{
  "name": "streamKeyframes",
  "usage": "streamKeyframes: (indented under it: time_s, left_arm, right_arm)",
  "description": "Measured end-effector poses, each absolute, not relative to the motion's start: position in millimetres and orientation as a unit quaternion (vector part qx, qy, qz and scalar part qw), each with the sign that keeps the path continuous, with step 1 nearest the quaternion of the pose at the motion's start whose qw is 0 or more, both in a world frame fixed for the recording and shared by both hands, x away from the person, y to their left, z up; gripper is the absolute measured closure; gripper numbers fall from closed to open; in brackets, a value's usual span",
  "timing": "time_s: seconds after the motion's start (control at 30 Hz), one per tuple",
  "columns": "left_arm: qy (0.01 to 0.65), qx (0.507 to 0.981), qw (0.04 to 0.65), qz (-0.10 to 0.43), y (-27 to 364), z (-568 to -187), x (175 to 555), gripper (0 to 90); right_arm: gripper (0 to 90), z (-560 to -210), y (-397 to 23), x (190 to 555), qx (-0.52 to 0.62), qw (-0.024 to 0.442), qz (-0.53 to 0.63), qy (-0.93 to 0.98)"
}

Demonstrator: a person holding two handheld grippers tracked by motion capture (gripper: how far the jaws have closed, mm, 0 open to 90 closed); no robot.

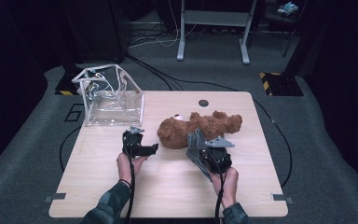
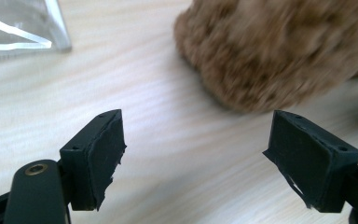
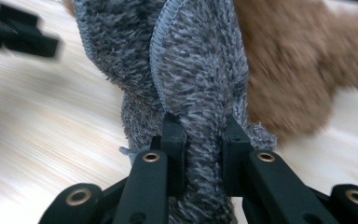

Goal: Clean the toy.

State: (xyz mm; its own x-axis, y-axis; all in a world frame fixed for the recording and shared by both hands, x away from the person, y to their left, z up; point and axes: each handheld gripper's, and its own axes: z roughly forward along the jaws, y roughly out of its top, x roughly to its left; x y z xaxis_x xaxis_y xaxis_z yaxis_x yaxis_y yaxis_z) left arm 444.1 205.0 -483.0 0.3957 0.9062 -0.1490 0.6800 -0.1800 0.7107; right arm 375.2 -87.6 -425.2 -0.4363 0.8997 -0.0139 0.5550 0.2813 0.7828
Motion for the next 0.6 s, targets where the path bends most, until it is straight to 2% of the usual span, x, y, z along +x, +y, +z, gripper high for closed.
streamKeyframes:
  time_s: [0.17, 0.33, 0.5, 0.6]
  left_arm:
    - [0.53, 0.753, 0.355, 0.158, 210.8, -496.4, 439.7, 17.7]
    - [0.528, 0.76, 0.343, 0.161, 214.1, -508.5, 436.4, 17.2]
    - [0.526, 0.765, 0.334, 0.163, 210.8, -516.6, 434.2, 16.8]
    - [0.514, 0.775, 0.324, 0.178, 207.8, -519.5, 431.4, 17.1]
  right_arm:
    - [76.0, -407.9, -70.0, 381.6, 0.456, 0.254, 0.374, 0.767]
    - [75.7, -395.3, -57.8, 406.9, 0.459, 0.265, 0.372, 0.762]
    - [75.3, -402.0, -43.2, 434.2, 0.468, 0.265, 0.36, 0.762]
    - [75.4, -413.2, -32.0, 445.2, 0.468, 0.246, 0.352, 0.773]
